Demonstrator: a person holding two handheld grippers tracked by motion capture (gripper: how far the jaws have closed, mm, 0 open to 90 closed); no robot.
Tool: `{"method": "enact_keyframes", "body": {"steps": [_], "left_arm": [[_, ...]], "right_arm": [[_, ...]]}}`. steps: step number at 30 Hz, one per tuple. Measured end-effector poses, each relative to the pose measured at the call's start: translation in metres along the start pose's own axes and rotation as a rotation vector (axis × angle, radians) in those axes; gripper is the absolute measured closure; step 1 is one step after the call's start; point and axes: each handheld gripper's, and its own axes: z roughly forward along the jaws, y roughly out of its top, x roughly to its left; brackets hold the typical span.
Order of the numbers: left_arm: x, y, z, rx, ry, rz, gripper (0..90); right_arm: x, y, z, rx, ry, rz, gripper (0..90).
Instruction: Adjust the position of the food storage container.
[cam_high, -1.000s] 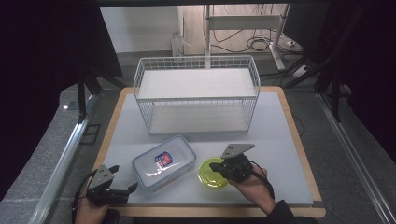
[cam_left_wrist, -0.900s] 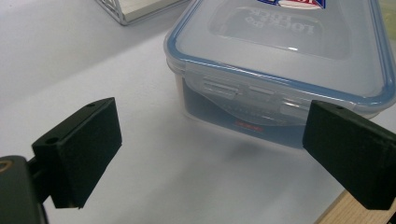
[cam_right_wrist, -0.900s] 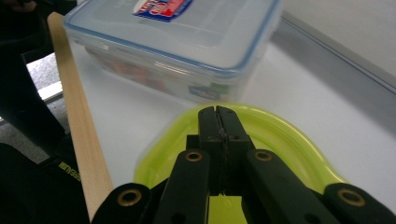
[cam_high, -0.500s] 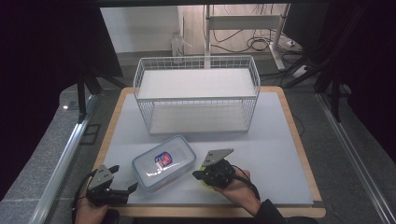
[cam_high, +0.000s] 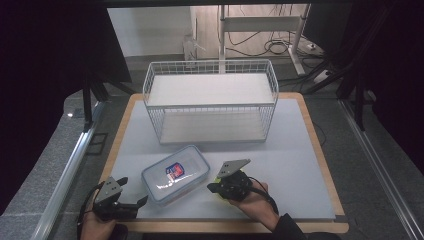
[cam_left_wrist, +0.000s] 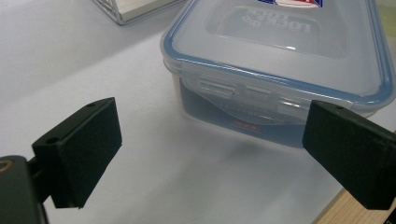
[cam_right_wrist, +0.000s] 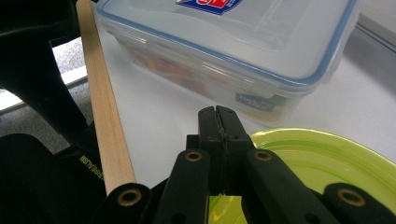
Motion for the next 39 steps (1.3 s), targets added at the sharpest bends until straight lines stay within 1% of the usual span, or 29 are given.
{"method": "enact_keyframes", "body": {"steps": [2,6,8,11,13,14,15,18,20,21,23,24,26,30,31,34,35,36,37,39], "left_arm": [[0.0,0.0,0.0,0.001,0.0,0.0,4.7],[0.0,0.0,0.001,0.002,-0.001,0.001,4.7],[0.0,0.0,0.001,0.003,-0.002,0.002,4.7],[0.0,0.0,0.001,0.002,-0.002,0.001,4.7],[0.0,0.0,0.001,0.003,-0.002,0.002,4.7],[0.0,0.0,0.001,0.003,-0.003,0.002,4.7],[0.0,0.0,0.001,0.003,-0.003,0.002,4.7],[0.0,0.0,0.0,0.002,-0.003,0.001,4.7],[0.0,0.0,0.0,0.002,-0.003,0.0,4.7],[0.0,0.0,0.0,0.002,-0.003,0.0,4.7],[0.0,0.0,0.0,0.003,-0.004,0.0,4.7],[0.0,0.0,0.0,0.003,-0.004,0.0,4.7],[0.0,0.0,0.001,0.003,-0.004,0.0,4.7],[0.0,0.0,0.001,0.004,-0.004,0.001,4.7],[0.0,0.0,0.001,0.004,-0.004,0.001,4.7],[0.0,0.0,0.001,0.004,-0.003,0.001,4.7],[0.0,0.0,0.001,0.005,-0.003,0.001,4.7],[0.0,0.0,0.001,0.005,-0.003,0.001,4.7],[0.0,0.0,0.001,0.005,-0.002,0.002,4.7],[0.0,0.0,0.001,0.007,-0.002,0.002,4.7]], "right_arm": [[-0.001,0.0,0.0,0.0,0.006,0.008,90.0],[0.004,-0.001,0.005,0.02,0.02,-0.012,90.0],[0.004,-0.001,0.006,0.024,0.021,-0.014,90.0],[0.003,-0.001,0.007,0.031,0.009,-0.013,90.0],[-0.002,-0.003,0.005,0.029,-0.008,-0.001,90.0],[-0.002,-0.003,0.005,0.029,-0.008,-0.001,90.0],[-0.006,-0.004,0.003,0.028,-0.017,0.013,90.0],[-0.011,-0.006,-0.002,0.028,-0.045,0.018,90.0],[-0.013,-0.007,-0.003,0.028,-0.051,0.023,90.0],[-0.017,-0.01,-0.007,0.027,-0.064,0.032,90.0],[-0.02,-0.013,-0.012,0.026,-0.077,0.044,90.0],[-0.02,-0.013,-0.012,0.026,-0.077,0.044,90.0],[-0.026,-0.019,-0.019,0.024,-0.104,0.056,90.0],[-0.033,-0.026,-0.03,0.024,-0.13,0.083,90.0],[-0.033,-0.026,-0.03,0.024,-0.13,0.083,90.0],[-0.039,-0.031,-0.037,0.027,-0.151,0.097,90.0],[-0.043,-0.035,-0.042,0.026,-0.161,0.111,90.0],[-0.043,-0.035,-0.042,0.026,-0.161,0.111,90.0],[-0.047,-0.039,-0.048,0.026,-0.175,0.127,90.0],[-0.049,-0.041,-0.051,0.024,-0.181,0.133,90.0]]}}
